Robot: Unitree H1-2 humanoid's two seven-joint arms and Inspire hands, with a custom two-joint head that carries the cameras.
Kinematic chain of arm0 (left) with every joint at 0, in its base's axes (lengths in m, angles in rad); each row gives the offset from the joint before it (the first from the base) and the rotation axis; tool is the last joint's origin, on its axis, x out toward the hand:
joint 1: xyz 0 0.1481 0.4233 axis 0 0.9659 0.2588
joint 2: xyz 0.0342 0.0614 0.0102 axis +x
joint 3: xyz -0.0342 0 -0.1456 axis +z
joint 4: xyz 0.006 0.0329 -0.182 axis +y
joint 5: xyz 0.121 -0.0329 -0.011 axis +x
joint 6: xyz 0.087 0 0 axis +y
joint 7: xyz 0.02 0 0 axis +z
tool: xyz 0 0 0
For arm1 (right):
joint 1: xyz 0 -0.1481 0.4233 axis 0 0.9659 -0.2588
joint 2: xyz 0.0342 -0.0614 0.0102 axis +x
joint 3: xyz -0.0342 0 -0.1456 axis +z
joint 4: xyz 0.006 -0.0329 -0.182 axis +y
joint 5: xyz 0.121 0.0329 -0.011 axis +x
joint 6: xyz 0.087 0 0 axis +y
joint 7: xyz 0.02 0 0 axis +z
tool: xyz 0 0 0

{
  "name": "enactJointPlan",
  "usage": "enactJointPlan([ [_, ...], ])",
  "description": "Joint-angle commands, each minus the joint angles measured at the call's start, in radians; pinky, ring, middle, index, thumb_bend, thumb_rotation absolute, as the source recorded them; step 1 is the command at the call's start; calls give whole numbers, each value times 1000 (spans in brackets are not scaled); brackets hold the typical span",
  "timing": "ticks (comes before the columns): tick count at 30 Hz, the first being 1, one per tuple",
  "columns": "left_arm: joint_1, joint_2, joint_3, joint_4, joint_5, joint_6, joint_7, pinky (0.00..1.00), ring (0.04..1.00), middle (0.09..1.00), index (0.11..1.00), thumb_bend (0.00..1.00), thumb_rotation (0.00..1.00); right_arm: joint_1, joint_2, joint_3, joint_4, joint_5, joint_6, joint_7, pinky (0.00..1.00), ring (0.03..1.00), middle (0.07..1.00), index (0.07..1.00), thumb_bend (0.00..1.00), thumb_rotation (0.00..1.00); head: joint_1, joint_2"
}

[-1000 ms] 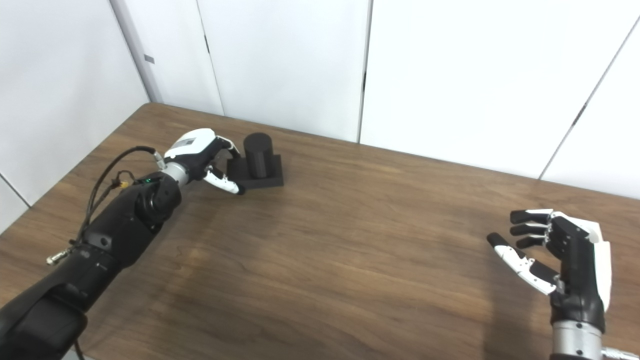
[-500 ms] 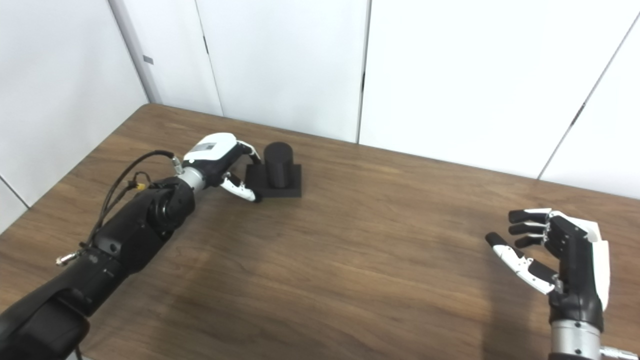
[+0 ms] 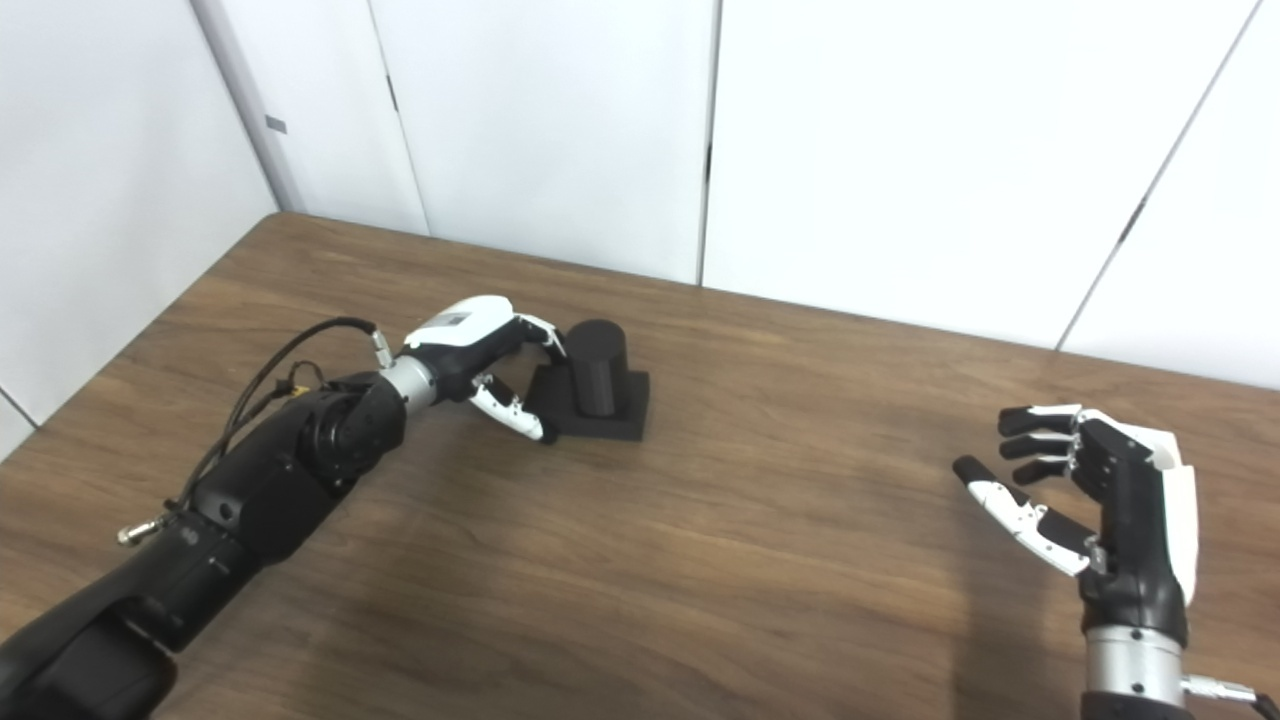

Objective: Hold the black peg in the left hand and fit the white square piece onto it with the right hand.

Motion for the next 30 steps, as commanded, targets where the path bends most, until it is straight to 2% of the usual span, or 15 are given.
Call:
enactJointPlan([
  [1,13,-39,-56,-14,-42,-41,-110,837,928,862,487,524,65,-33,-11,-4,-18,2,-48,-11,424,535,613,489,493,124,-10,3],
  [4,8,-45,-72,-23,-63,-46,-155,875,939,864,487,524,64,-33,-12,-4,-15,1,-52,-12,423,535,613,489,493,124,-17,7],
  [11,-3,-62,-119,-40,-78,-35,-228,863,929,859,487,524,64,-34,-8,-3,-16,-13,-48,-18,422,539,612,490,493,126,-33,13],
  [20,2,-84,-166,-53,-63,-36,-257,856,927,861,489,524,65,-33,-5,2,-21,-18,-55,-19,422,542,606,490,493,126,-70,22],
  [30,21,-88,-210,-55,-56,-64,-248,828,917,856,489,524,64,-29,11,3,-47,-14,-30,-16,426,538,613,490,494,129,-146,39],
])
